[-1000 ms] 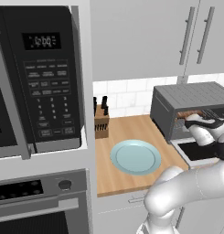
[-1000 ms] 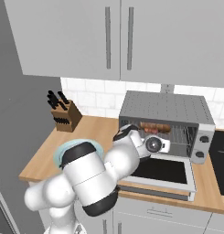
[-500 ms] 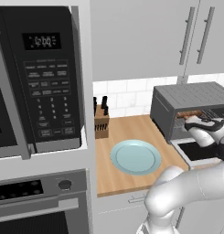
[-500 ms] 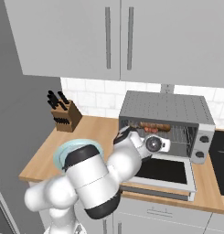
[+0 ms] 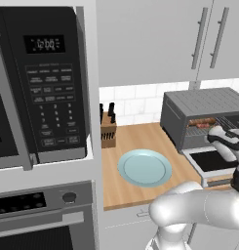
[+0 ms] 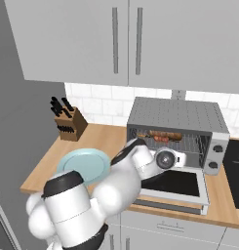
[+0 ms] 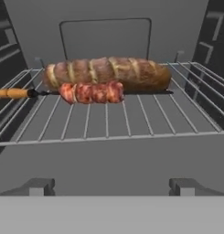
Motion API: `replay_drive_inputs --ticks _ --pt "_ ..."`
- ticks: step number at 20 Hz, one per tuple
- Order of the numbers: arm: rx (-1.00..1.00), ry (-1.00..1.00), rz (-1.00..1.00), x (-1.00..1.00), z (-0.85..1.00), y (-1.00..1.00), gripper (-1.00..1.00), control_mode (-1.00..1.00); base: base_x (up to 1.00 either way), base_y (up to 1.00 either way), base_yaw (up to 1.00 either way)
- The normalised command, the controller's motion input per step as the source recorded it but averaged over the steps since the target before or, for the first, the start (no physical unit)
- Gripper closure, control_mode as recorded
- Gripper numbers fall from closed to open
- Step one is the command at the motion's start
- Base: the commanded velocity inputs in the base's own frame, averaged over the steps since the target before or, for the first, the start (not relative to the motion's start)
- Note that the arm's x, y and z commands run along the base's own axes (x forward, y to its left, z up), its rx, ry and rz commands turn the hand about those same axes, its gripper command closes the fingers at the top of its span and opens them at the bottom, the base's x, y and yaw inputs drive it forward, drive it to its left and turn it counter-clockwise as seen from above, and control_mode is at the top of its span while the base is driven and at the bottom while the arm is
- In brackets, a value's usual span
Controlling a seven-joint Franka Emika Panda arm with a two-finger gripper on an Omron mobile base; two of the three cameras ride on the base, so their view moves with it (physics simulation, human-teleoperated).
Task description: Pick up the kebab skewer and baguette bread, and place them inside the toaster oven. Close the toaster oven door and start by setting the timer.
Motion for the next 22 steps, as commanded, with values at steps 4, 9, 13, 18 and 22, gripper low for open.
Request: replay_drive_inputs --ticks 4,9,13,18,22 --pt "0.0 0.0 0.0 -0.58 0.32 -0.16 -1.0 -1.0 0.0 0.0 0.0" --pt "0.0 0.03 0.0 -0.65 0.33 -0.19 -1.0 -1.0 0.0 0.0 0.0" --pt "0.0 0.05 0.0 -0.66 0.22 -0.16 -1.0 -1.0 0.0 0.0 0.0" --pt "0.0 0.06 0.0 -0.55 0.07 -0.03 -1.0 -1.0 0.0 0.0 0.0" --pt "0.0 0.06 0.01 -0.59 0.0 -0.02 -1.0 -1.0 0.0 0.0 0.0"
